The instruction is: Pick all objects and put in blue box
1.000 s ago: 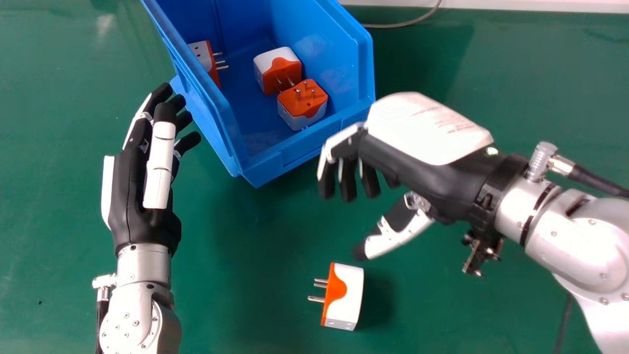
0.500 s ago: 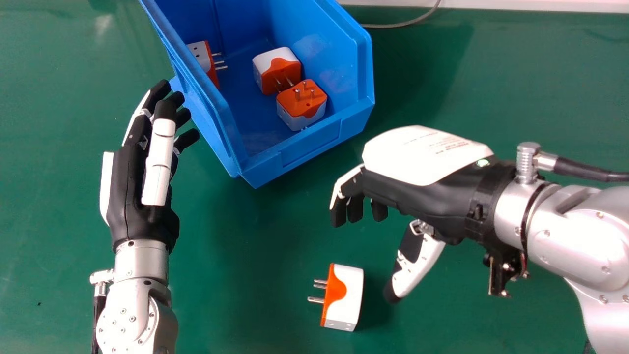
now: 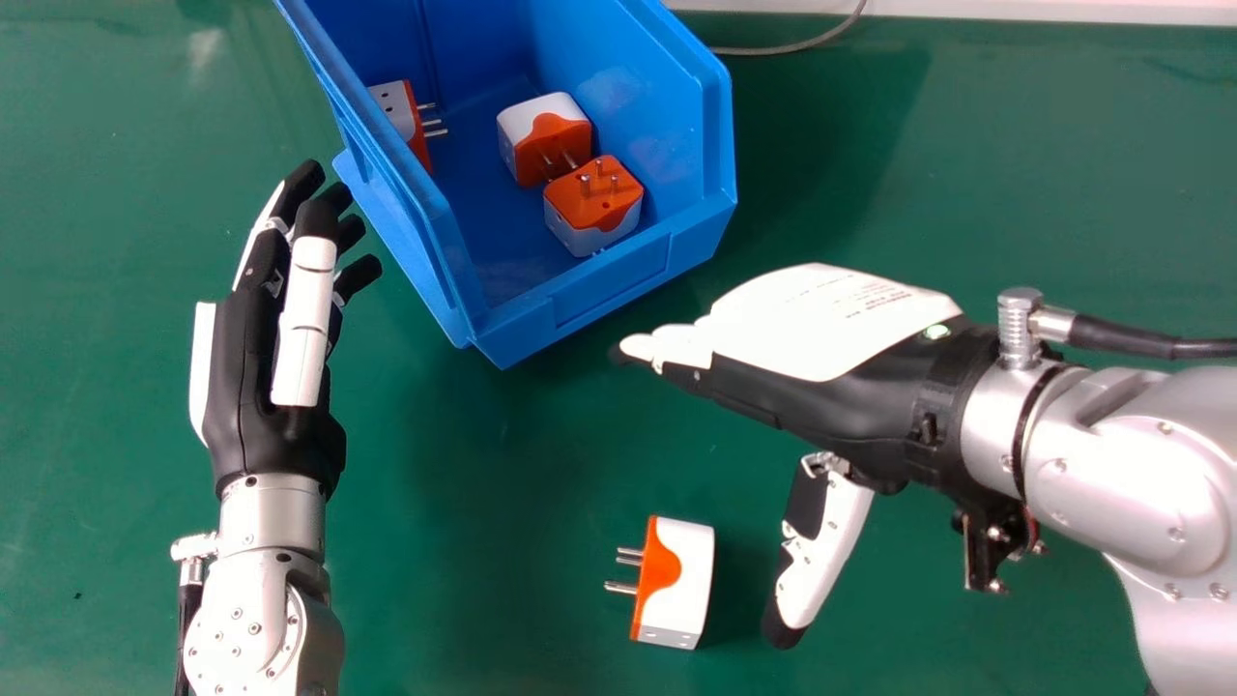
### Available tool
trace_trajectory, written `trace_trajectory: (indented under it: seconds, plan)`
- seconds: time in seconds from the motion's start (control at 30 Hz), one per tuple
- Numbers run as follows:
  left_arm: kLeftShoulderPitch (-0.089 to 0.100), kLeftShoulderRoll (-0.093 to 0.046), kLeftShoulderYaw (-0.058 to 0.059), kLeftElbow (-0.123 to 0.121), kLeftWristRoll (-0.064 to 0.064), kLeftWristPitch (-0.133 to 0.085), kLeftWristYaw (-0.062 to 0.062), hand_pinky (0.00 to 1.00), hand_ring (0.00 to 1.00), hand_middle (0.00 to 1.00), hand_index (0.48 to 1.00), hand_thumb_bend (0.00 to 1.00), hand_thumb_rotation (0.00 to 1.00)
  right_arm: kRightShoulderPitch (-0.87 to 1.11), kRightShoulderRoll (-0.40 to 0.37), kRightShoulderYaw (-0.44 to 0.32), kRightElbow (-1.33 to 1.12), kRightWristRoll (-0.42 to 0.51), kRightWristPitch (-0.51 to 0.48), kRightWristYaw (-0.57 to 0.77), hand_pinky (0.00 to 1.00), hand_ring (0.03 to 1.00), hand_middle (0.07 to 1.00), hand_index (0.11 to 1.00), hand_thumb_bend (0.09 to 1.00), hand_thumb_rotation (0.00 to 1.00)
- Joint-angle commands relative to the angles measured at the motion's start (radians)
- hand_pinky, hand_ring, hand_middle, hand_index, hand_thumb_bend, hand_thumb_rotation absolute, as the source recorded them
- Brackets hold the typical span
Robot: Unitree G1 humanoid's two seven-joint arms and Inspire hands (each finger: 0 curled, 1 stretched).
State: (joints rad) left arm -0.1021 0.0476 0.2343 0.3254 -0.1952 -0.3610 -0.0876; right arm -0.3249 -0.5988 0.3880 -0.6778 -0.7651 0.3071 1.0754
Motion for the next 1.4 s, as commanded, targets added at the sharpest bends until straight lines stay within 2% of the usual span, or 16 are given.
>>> trace_trajectory:
  seconds: [0.0,0.1,0.27,0.33,0.4,0.47,0.57,0.67,0.77,0.83,0.97,1.1,1.27,1.37]
  plan:
    - [-0.009,0.006,0.001,-0.009,0.001,-0.024,-0.004,0.82,0.87,0.87,0.87,0.68,0.76,-0.014,0.004,0.008,-0.025,-0.025,-0.018,-0.001,0.98,0.989,0.991,0.991,0.992,0.27]
    - [-0.009,0.007,-0.001,-0.013,0.006,-0.021,0.001,0.82,0.87,0.87,0.87,0.68,0.76,-0.015,0.01,0.031,-0.02,-0.049,-0.031,0.004,0.99,0.993,0.995,0.994,0.995,0.27]
    - [-0.009,0.007,0.001,-0.02,0.001,-0.011,0.002,0.81,0.86,0.87,0.869,0.68,0.76,-0.006,0.035,0.082,-0.009,-0.093,-0.048,0.014,0.99,0.997,0.998,0.997,0.999,0.28]
    - [-0.009,0.007,0.001,-0.021,0.004,-0.013,0.005,0.81,0.86,0.87,0.869,0.68,0.76,-0.003,0.044,0.098,-0.008,-0.11,-0.052,0.019,1.0,0.998,0.998,0.998,0.999,0.27]
    - [-0.01,0.008,0.002,-0.018,0.002,-0.016,0.002,0.81,0.86,0.87,0.869,0.68,0.76,-0.001,0.055,0.122,-0.007,-0.133,-0.055,0.035,1.0,0.998,0.998,0.998,0.999,0.27]
    - [-0.008,0.009,0.001,-0.021,0.006,-0.014,0.006,0.81,0.86,0.87,0.868,0.68,0.77,0.006,0.068,0.142,-0.006,-0.162,-0.062,0.04,1.0,0.999,0.999,0.999,1.0,0.27]
    - [-0.007,0.01,-0.001,-0.025,0.017,-0.011,0.018,0.81,0.86,0.87,0.868,0.67,0.77,0.019,0.085,0.171,-0.003,-0.215,-0.083,0.039,1.0,0.999,0.999,0.999,1.0,0.28]
    - [-0.005,0.012,-0.005,-0.028,0.029,-0.017,0.026,0.81,0.86,0.87,0.867,0.67,0.78,0.035,0.108,0.197,0.002,-0.261,-0.1,0.051,1.0,1.0,1.0,1.0,1.0,0.29]
    - [-0.006,0.011,-0.005,-0.025,0.032,-0.02,0.028,0.8,0.86,0.87,0.865,0.66,0.79,0.039,0.127,0.223,0.011,-0.302,-0.118,0.083,1.0,1.0,1.0,1.0,1.0,0.3]
    - [-0.007,0.012,-0.004,-0.02,0.031,-0.022,0.025,0.8,0.85,0.87,0.864,0.66,0.79,0.04,0.141,0.237,0.018,-0.325,-0.127,0.107,1.0,1.0,1.0,1.0,1.0,0.31]
    - [-0.009,0.007,0.0,-0.02,0.011,-0.019,0.014,0.81,0.86,0.87,0.867,0.65,0.8,0.06,0.168,0.246,0.028,-0.361,-0.146,0.109,1.0,1.0,1.0,1.0,0.994,0.32]
    - [-0.007,0.009,-0.002,-0.028,0.018,-0.01,0.021,0.81,0.86,0.87,0.866,0.66,0.79,0.078,0.181,0.242,0.04,-0.377,-0.174,0.099,1.0,1.0,1.0,1.0,0.987,0.31]
    - [-0.004,0.014,-0.004,-0.031,0.027,-0.013,0.023,0.81,0.86,0.87,0.868,0.66,0.79,0.086,0.198,0.23,0.052,-0.389,-0.192,0.102,1.0,1.0,1.0,0.993,0.981,0.31]
    - [-0.002,0.015,-0.003,-0.035,0.025,-0.01,0.022,0.81,0.86,0.87,0.868,0.66,0.8,0.088,0.205,0.223,0.058,-0.397,-0.2,0.1,1.0,1.0,1.0,0.983,0.97,0.3]
